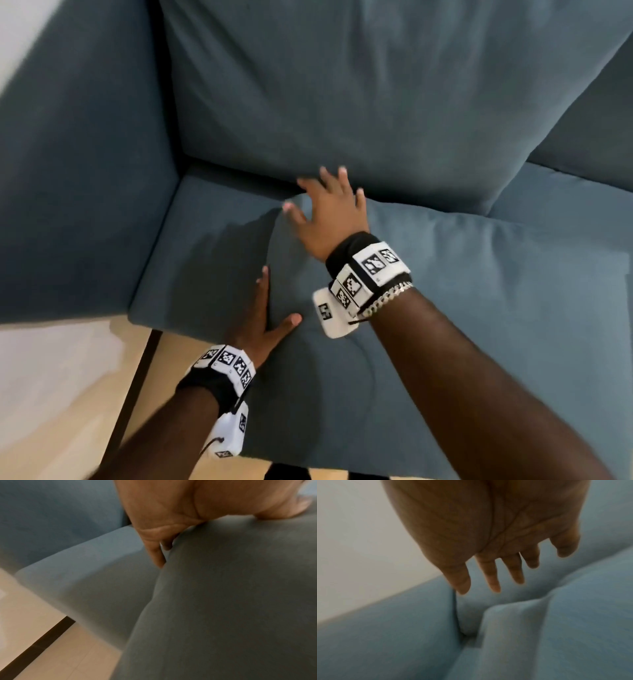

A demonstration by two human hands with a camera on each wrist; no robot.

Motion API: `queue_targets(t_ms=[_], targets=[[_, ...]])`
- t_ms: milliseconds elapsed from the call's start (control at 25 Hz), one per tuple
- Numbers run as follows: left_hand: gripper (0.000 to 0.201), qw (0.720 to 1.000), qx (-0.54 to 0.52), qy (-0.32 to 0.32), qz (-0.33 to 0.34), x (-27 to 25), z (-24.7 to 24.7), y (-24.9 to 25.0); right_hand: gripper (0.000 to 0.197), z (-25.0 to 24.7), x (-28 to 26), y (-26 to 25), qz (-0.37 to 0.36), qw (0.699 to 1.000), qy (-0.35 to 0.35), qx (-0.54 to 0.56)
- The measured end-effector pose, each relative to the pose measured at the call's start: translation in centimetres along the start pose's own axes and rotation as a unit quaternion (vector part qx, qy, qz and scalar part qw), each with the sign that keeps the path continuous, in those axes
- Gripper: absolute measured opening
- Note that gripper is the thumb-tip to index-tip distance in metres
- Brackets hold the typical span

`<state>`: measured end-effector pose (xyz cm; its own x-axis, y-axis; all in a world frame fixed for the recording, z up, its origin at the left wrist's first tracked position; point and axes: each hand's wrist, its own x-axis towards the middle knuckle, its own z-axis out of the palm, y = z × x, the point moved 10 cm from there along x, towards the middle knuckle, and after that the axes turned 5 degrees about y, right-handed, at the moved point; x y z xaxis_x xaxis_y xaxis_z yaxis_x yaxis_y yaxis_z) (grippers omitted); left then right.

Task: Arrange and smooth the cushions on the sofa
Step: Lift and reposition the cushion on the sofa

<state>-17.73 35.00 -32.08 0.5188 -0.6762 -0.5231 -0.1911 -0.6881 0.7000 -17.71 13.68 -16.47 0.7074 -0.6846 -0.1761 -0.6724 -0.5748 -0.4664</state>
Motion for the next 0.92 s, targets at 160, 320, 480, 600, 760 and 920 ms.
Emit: queue_targets(t_ms=[160,320,480,600,760,920], targets=[[0.100,0.997,-0.018,-0.043,-0.060,-2.9,1.3,-5.2,0.063,-1.5,-3.4,-4.5,-0.088,0.976,0.186,-0.063],[0.080,0.990,0.030,-0.060,-0.120,-5.3,2.6,-7.2,0.070,11.7,-5.5,0.8,-0.051,0.948,-0.190,-0.248],[0.062,0.992,-0.052,-0.006,-0.112,-6.1,2.7,-5.6,0.060,-0.3,-6.7,-6.6,-0.087,0.991,0.106,0.006],[0.072,0.996,-0.062,0.045,-0.041,-5.3,2.0,-3.4,0.066,-0.5,-10.5,0.0,-0.059,0.981,0.154,-0.106],[0.074,0.976,0.116,0.120,0.139,-4.4,2.2,4.1,0.068,5.0,-11.0,4.8,-0.024,0.986,-0.089,-0.139],[0.073,0.954,0.223,0.134,0.149,-2.4,3.6,9.7,0.061,-9.9,-12.7,3.7,-0.030,0.947,0.310,0.080]])
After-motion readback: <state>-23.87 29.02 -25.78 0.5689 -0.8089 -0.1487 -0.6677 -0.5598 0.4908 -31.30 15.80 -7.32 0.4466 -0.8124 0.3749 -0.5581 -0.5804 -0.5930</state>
